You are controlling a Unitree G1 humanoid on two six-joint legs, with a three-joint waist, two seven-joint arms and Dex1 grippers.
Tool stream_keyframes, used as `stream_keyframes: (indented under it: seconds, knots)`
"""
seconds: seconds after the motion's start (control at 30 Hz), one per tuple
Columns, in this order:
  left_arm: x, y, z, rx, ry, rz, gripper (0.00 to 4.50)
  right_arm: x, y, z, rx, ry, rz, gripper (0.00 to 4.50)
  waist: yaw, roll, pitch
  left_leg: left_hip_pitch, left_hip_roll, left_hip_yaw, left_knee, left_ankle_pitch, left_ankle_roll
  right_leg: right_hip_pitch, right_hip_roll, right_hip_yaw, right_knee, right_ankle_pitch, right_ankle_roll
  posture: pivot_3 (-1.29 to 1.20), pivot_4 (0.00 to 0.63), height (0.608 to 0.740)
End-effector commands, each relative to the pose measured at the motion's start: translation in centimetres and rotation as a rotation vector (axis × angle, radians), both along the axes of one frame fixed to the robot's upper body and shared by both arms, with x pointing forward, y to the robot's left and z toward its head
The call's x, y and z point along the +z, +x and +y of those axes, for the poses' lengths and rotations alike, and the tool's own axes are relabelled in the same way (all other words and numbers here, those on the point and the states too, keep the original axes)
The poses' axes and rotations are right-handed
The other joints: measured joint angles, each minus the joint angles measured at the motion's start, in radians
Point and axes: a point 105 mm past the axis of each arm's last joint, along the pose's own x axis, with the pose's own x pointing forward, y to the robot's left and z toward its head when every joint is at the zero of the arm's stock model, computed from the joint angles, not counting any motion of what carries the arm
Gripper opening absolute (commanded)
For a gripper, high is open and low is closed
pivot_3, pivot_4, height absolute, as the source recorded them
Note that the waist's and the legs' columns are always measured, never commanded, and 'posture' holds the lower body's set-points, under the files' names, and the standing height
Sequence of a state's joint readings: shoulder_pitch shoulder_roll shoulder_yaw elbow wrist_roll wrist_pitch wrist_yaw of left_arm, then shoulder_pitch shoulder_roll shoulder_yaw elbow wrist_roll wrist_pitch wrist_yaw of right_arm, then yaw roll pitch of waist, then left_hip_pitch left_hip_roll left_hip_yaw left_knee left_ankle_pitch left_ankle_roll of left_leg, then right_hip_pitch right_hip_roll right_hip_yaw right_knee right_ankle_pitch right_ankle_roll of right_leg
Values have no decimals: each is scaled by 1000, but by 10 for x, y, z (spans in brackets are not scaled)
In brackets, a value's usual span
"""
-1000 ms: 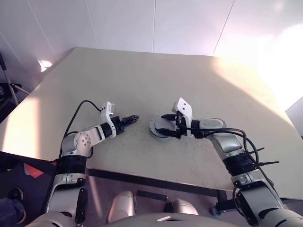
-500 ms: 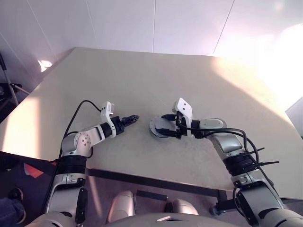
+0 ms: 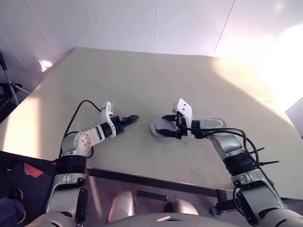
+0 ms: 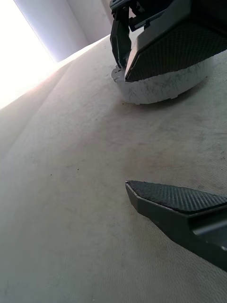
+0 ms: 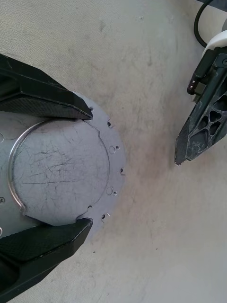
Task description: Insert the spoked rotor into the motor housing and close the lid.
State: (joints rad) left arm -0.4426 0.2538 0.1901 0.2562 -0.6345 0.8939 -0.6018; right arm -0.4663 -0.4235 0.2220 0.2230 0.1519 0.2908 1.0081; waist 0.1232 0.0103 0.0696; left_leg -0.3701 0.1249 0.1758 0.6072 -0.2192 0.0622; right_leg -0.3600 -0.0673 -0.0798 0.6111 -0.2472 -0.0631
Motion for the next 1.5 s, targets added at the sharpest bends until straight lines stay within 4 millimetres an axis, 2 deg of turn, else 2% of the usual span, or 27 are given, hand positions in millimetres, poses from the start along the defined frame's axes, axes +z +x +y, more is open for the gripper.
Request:
stream_keyframes:
  seconds: [0.03,0.23,0.5,0.67,0.83,0.87,1.03,1.13,1.27,1.5]
  knots:
    - [12,3,2,7,-5,-53,3528,3,3,-4,1,-20,-16,3146,0,0,0,0,0,0,0,0,0,0,0,0,0,0,0,0,0,740]
    - [16,3,-5,-9,-31,-50,3528,-3,2,-6,-3,-39,-2,3146,0,0,0,0,0,0,1,0,0,0,0,0,1,0,0,0,0,740]
    - [40,9,-47,-101,-201,-20,3528,-4,2,-6,-2,-43,1,3146,2,0,0,0,0,0,4,-1,-1,1,-1,0,3,0,0,0,0,740]
    - [47,4,-71,-215,-215,-12,1961,-5,2,-6,-6,-45,-1,3146,1,0,0,0,0,0,5,-1,0,1,-1,0,3,0,0,0,0,740]
    - [44,2,-80,-263,-207,25,152,-5,2,-7,-19,-42,-4,3146,1,0,0,0,0,0,5,-1,1,1,-1,0,3,0,0,0,0,740]
    - [41,1,-81,-269,-197,36,14,-5,2,-7,-21,-41,-5,3146,1,0,0,0,0,0,5,-1,1,1,-1,0,3,0,0,0,0,740]
    - [0,-12,-75,-285,-34,172,14,-4,3,-6,-34,-37,-10,3146,1,0,0,1,0,0,5,-1,1,1,-1,0,3,0,0,0,0,740]
    - [-12,-17,-70,-277,14,205,14,-4,3,-6,-36,-36,-11,3146,1,0,0,2,0,0,4,-1,1,2,-1,0,3,0,0,0,0,740]
    - [-20,-16,-63,-245,40,217,14,-5,5,-5,-40,-37,-11,3146,1,0,0,6,0,0,4,-2,0,7,-1,0,2,0,0,0,0,740]
    - [-18,-16,-64,-237,32,205,14,-3,9,-5,-58,-37,-12,3146,0,0,0,12,0,0,3,-2,-1,12,-1,0,1,0,0,0,0,740]
